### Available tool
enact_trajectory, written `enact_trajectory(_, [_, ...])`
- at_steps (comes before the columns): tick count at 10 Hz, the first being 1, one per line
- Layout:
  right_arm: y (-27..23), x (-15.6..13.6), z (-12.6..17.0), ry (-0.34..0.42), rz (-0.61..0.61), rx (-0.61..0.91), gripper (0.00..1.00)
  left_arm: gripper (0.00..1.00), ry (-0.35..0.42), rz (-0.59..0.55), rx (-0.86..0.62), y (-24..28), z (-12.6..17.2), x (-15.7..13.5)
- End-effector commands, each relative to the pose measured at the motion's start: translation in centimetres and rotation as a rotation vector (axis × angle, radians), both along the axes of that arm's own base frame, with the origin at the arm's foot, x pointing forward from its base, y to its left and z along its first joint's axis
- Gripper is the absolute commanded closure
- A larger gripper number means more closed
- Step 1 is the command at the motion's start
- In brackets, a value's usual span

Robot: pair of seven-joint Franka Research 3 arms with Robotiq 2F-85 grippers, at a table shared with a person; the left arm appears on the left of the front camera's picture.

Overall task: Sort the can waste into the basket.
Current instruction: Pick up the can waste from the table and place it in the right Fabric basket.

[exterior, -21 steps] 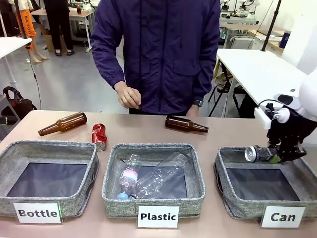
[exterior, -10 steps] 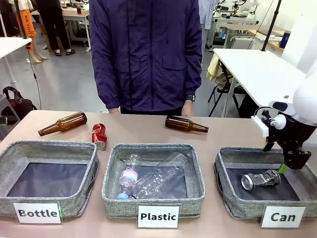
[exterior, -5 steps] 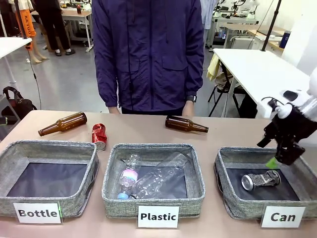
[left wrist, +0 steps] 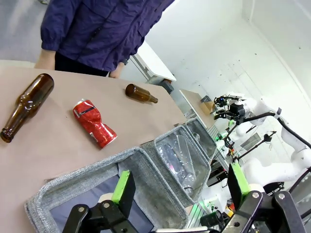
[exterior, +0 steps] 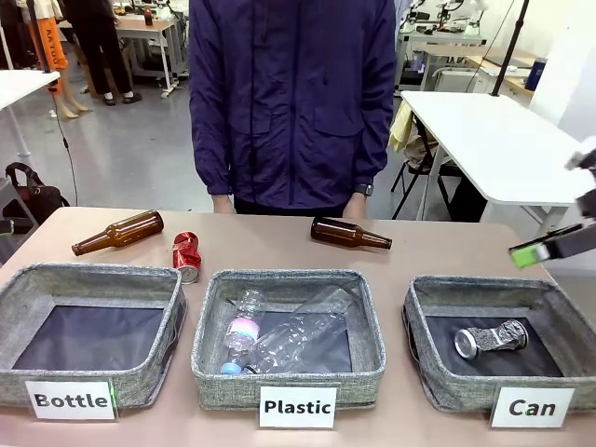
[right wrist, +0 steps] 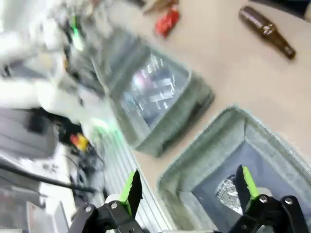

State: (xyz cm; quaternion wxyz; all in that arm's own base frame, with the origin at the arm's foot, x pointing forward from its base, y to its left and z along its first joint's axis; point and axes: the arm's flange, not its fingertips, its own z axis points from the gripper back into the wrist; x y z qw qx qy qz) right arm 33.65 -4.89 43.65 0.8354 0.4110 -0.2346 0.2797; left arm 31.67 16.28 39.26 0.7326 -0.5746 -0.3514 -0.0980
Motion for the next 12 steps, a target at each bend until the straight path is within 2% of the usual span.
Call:
enact_trajectory(1, [-2.6,-4.4,-3.2,0.019,-0.328,0.385,0.00,0.00,-0.018,0.002,-0.013,-0.1,0.1,0.0])
enact_trajectory(4, [-8.0,-5.4,-5.1,0.021,-0.442,0.503,0.00,0.00,-0.018,0.002,-0.013,-0.1,0.1,0.0])
enact_trajectory(6, [-9.5,-5.0,-6.4,0.037,-0.477,0.527,0.00,0.00,-0.018,0.002,-0.013,-0.1,0.1,0.0])
enact_trajectory(7, [-9.5,-4.6,-6.7,0.020,-0.447,0.527,0.00,0.00,-0.018,0.002,-0.013,-0.1,0.1,0.0])
enact_trajectory(8, [-13.3,-3.0,-4.7,0.070,-0.491,0.519,0.00,0.00,-0.018,0.002,-0.013,-0.1,0.1,0.0])
enact_trajectory(12, [-13.3,-3.0,-4.7,0.070,-0.491,0.519,0.00,0.00,-0.018,0.002,-0.013,-0.1,0.1,0.0])
